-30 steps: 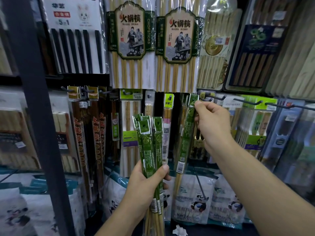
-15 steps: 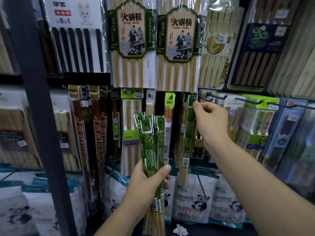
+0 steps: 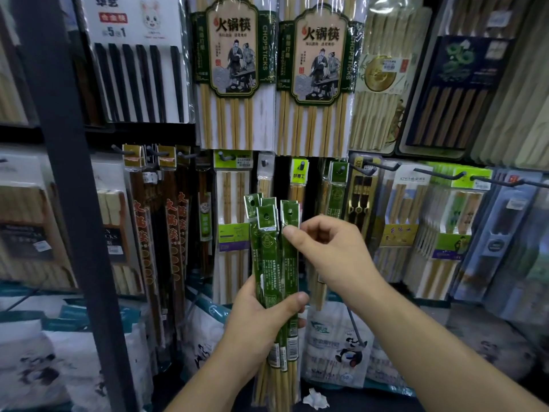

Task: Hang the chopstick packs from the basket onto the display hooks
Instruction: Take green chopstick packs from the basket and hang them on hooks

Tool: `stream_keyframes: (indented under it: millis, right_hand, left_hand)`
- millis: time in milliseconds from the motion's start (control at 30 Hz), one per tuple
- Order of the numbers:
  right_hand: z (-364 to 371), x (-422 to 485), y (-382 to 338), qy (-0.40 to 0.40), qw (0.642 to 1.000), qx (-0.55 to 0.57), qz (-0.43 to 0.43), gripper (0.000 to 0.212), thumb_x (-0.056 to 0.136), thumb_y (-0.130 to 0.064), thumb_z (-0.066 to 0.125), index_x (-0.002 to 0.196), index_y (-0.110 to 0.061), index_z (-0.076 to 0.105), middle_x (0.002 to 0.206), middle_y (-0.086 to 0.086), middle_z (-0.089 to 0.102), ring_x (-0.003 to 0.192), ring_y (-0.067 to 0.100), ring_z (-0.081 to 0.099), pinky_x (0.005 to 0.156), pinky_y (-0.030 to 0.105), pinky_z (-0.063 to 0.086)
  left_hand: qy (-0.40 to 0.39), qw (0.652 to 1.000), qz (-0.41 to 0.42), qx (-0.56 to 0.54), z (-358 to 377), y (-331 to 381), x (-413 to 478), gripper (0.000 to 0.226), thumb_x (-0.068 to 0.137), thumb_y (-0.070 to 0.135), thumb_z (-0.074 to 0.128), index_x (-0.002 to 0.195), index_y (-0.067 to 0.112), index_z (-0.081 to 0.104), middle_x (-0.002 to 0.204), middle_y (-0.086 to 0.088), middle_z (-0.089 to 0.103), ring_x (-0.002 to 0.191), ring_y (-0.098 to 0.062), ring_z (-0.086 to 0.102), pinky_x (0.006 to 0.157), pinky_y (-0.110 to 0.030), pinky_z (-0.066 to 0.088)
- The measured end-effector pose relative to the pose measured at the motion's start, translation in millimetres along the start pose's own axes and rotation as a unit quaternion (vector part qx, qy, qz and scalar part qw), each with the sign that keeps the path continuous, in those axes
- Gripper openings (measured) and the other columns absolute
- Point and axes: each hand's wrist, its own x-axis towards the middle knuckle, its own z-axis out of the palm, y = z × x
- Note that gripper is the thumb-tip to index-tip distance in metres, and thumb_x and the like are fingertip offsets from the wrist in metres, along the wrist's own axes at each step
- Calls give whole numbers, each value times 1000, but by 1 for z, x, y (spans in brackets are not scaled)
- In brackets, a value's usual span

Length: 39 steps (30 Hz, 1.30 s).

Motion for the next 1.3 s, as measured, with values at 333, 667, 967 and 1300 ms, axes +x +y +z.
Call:
stream_keyframes:
  millis: [333,667,967,1300]
  right_hand:
    - [-3,2,2,33,999,27,32,11,92,-28,74,81,-24,72,63,-12,63,60,-1,57,58,13,48]
    - [-30,30,-18,162,984,64,42,26,102,-30,59,82,-23,73,69,3,52,57,6,47,55,14,45]
    - [-34,45,-24,200,972,107,59,17,96,-27,69,83,-17,73,52,-22,58,52,-12,53,75,20,45]
    - [-32,50,-16,209,973,86,47,32,97,-23,67,89,8,66,74,7,46,51,4,42,88,23,47]
  left_hand:
    - [44,999,16,6,1,0,-3,60,59,66,90,109,41,69,109,4,79,100,-20,76,80,-37,63]
    - [51,998,-12,-33,-3,2,-3,46,74,39,79,110,15,65,86,-10,77,79,-31,77,63,-39,63]
    - [39,999,-16,-7,-3,-3,-2,53,71,48,82,110,17,65,86,-14,77,78,-33,77,69,-49,65]
    - [51,998,-9,-31,-1,0,-4,49,70,42,83,107,15,67,83,-14,75,82,-34,77,68,-47,65]
